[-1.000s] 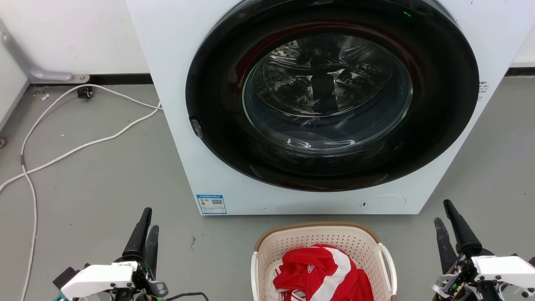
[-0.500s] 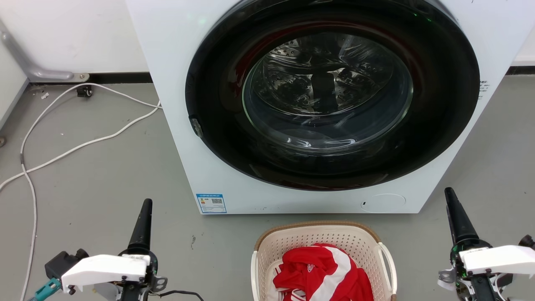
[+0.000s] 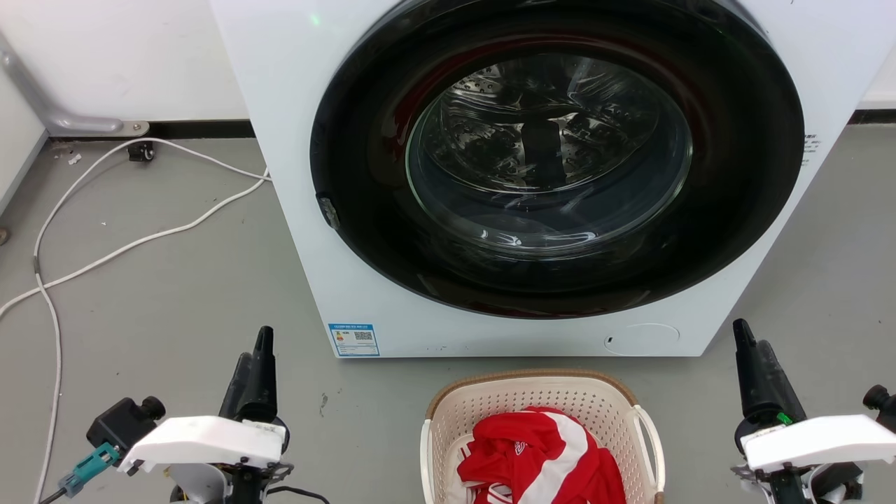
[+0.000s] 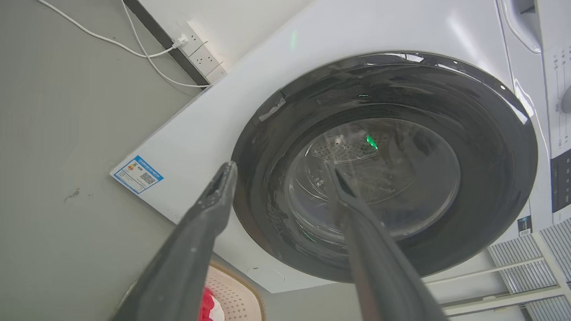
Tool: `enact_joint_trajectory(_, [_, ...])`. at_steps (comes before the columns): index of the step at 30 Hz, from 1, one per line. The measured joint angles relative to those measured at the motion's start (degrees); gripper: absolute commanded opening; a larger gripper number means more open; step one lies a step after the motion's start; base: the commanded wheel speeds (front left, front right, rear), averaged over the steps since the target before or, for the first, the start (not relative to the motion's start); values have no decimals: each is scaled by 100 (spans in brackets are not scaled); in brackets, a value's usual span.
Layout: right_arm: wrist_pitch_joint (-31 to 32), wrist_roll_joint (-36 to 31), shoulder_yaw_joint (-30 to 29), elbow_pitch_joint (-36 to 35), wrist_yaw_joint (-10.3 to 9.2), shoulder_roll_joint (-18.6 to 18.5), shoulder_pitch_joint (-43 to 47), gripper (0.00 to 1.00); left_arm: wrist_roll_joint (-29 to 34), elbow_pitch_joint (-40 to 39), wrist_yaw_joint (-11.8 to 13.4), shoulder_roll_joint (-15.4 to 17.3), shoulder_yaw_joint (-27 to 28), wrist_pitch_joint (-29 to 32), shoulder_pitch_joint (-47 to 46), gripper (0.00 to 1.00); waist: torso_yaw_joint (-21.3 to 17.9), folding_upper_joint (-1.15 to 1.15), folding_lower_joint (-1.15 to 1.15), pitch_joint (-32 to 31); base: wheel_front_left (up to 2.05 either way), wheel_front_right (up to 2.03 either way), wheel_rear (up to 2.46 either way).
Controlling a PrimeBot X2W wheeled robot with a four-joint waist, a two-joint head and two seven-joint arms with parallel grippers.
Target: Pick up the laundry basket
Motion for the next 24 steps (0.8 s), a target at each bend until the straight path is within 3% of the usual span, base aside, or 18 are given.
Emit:
enact_joint_trajectory(6, [-134, -764, -11, -53, 0, -1, 74, 100, 656, -38, 34, 1, -92, -145, 2, 100, 7, 0, 0, 4, 0, 0, 0])
enact_joint_trajectory(24, [-457, -2173, 31, -200, 0, -1, 259, 100, 2080, -46, 26, 5, -243, -471, 53, 100, 23, 0, 0, -11, 0, 0, 0])
